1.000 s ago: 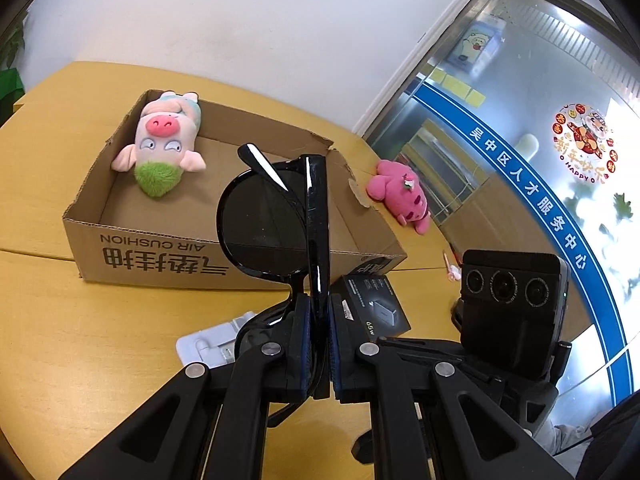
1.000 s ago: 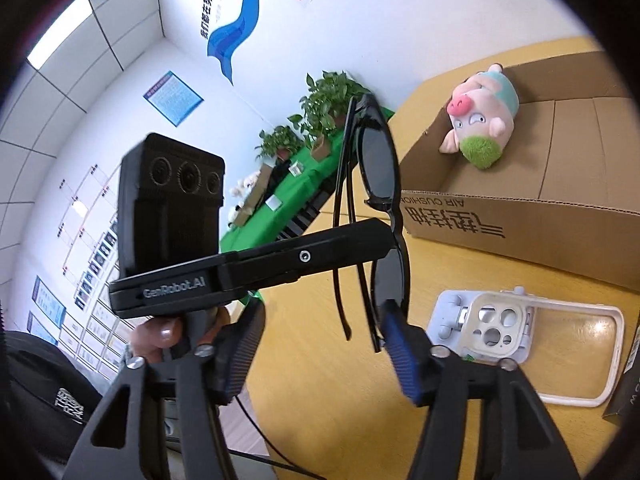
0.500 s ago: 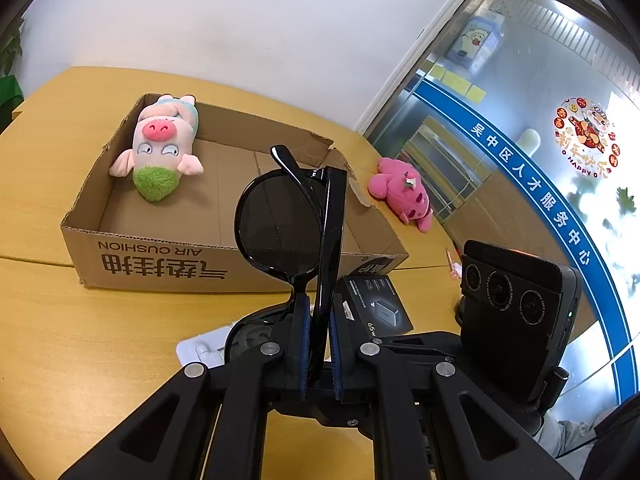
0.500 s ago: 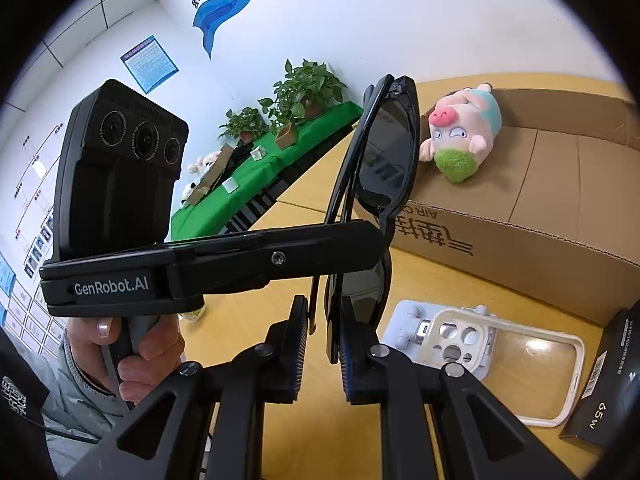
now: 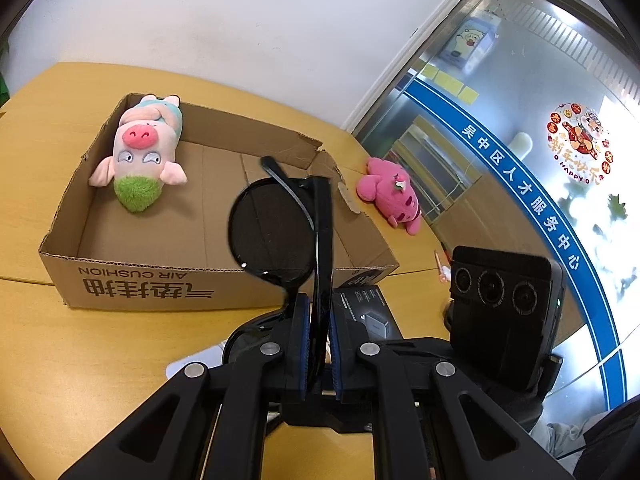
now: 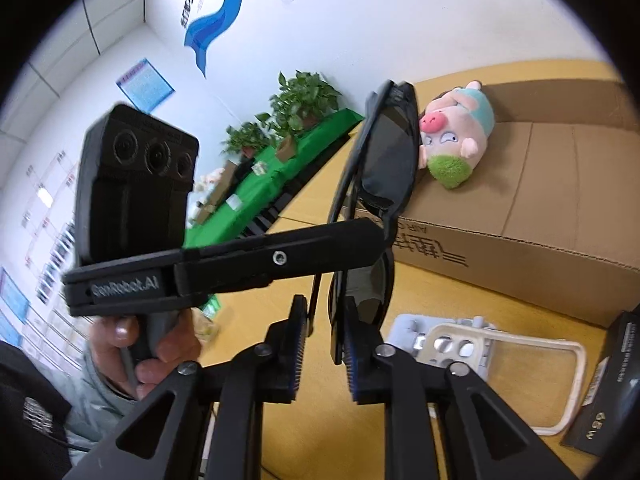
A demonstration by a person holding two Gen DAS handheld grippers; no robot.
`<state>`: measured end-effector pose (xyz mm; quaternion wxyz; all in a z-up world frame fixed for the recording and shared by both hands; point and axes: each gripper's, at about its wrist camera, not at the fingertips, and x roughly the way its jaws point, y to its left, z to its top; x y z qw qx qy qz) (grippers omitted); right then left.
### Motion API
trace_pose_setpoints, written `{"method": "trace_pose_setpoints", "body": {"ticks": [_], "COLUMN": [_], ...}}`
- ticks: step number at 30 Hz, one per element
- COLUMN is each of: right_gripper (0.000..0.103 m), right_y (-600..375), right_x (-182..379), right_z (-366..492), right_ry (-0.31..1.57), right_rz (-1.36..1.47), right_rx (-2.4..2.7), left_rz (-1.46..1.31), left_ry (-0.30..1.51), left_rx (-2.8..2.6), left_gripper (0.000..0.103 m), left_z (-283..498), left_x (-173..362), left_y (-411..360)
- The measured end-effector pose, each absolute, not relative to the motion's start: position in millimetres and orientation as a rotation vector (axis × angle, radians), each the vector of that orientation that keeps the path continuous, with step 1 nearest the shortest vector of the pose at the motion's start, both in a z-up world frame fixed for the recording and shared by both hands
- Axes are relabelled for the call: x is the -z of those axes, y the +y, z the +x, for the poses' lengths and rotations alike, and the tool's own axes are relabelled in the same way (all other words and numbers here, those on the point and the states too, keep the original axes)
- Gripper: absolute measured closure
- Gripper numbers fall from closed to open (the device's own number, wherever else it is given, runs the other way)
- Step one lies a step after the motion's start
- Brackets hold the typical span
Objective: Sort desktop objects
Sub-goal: 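Carry the held sunglasses with both grippers over the cardboard box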
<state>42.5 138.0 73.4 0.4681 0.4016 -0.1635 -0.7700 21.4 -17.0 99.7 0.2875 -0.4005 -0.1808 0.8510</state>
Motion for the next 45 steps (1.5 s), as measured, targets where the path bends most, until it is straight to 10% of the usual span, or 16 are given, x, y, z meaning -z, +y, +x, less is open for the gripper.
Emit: {"method": "trace_pose_setpoints", "body": {"ticks": [2,5,7,10,45], "right_gripper": [0.047,0.045,0.051,0.089,0.09], "right_y": [140,136,132,124,105], "right_x": [-75,-75,-72,-68,-76], "right_z": [39,32,27,27,-182], "right_ry": [-0.441,-0.394,-0.389,-0.3,-0.325], "right_rz": [0.964,0.973,0.992,1.011,1.072], "right_rx": [1.882,1.916,1.912,1.955,1.878], "left_rz": [-1.073,-1.068,-1.075,-1.081,-1.151], "left_ry": [-0.474,-0.455,-0.442,-0.448,-0.347], "left_rx": [-2.282,-2.309,-2.32,-2.317,-2.333], "left_gripper": [0.095,0.095,0.095,0.095,0.095], "left_z": [22,23,22,21,-207], "left_x": [-99,-101,-100,-98,-120], "left_y": [-14,-13,-12,-14,-12]}}
